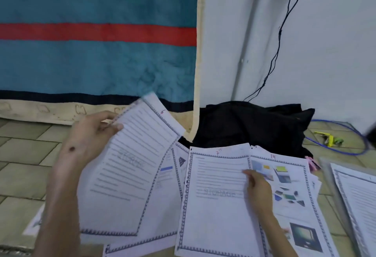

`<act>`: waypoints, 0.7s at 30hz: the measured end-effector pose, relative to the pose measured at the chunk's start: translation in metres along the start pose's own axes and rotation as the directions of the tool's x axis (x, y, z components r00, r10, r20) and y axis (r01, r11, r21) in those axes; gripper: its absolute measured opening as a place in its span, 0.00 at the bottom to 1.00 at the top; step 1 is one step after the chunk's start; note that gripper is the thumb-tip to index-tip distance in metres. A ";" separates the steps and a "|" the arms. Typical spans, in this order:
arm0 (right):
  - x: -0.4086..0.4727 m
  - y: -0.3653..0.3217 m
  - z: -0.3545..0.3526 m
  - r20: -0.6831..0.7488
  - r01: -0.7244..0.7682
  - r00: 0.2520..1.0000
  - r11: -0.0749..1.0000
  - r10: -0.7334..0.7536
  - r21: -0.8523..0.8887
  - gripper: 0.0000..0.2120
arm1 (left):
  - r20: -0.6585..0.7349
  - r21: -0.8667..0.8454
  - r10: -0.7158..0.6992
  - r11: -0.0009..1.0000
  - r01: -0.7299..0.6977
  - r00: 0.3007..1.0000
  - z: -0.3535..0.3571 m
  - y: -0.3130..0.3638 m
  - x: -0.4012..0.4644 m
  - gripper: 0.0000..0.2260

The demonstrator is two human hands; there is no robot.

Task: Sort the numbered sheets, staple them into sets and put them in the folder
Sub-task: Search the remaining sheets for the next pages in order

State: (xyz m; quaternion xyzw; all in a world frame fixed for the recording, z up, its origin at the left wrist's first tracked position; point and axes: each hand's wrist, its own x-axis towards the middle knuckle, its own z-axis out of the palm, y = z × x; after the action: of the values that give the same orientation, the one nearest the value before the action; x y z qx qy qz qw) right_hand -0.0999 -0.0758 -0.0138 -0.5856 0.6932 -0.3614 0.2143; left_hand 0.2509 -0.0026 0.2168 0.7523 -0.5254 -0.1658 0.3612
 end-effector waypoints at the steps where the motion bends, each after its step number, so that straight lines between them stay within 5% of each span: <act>1: 0.001 0.001 -0.001 0.009 -0.005 1.000 1.000 0.005 0.008 0.12 | 0.020 0.001 0.017 1.000 -0.017 1.000 -0.008 0.009 -0.004 0.06; 5: 0.001 -0.001 -0.010 0.112 0.003 0.994 0.999 -0.009 0.049 0.12 | 0.093 -0.134 0.028 0.991 -0.015 0.995 -0.015 0.027 -0.012 0.05; 8: 0.003 -0.007 -0.024 0.242 -0.131 0.967 0.972 0.081 0.198 0.13 | 0.155 -0.216 -0.035 0.974 0.068 0.987 0.030 0.020 -0.004 0.07; 11: 0.003 -0.016 -0.036 0.350 -0.337 0.918 0.836 0.188 0.433 0.13 | 0.246 -0.286 -0.122 0.939 0.192 0.962 0.109 0.005 -0.001 0.12; 15: 0.005 -0.016 -0.049 0.435 -0.459 0.872 0.686 0.225 0.565 0.18 | 0.265 -0.163 -0.208 0.953 0.256 0.942 0.207 -0.014 -0.022 0.14; 18: 0.005 -0.006 -0.047 0.454 -0.405 0.868 0.813 0.198 0.419 0.20 | 0.302 -0.214 -0.199 0.939 0.270 0.932 0.242 -0.023 -0.039 0.20; 21: 0.003 -0.008 -0.042 0.424 -0.236 0.900 0.932 0.102 0.276 0.10 | 0.346 -0.234 -0.147 0.943 0.237 0.927 0.246 -0.026 -0.044 0.18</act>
State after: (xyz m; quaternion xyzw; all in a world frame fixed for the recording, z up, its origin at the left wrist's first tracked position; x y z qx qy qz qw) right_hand -0.1256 -0.0685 0.0203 -0.5414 0.6150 -0.3206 0.4753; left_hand 0.0960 -0.0483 0.0238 0.7063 -0.4730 -0.3921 0.3517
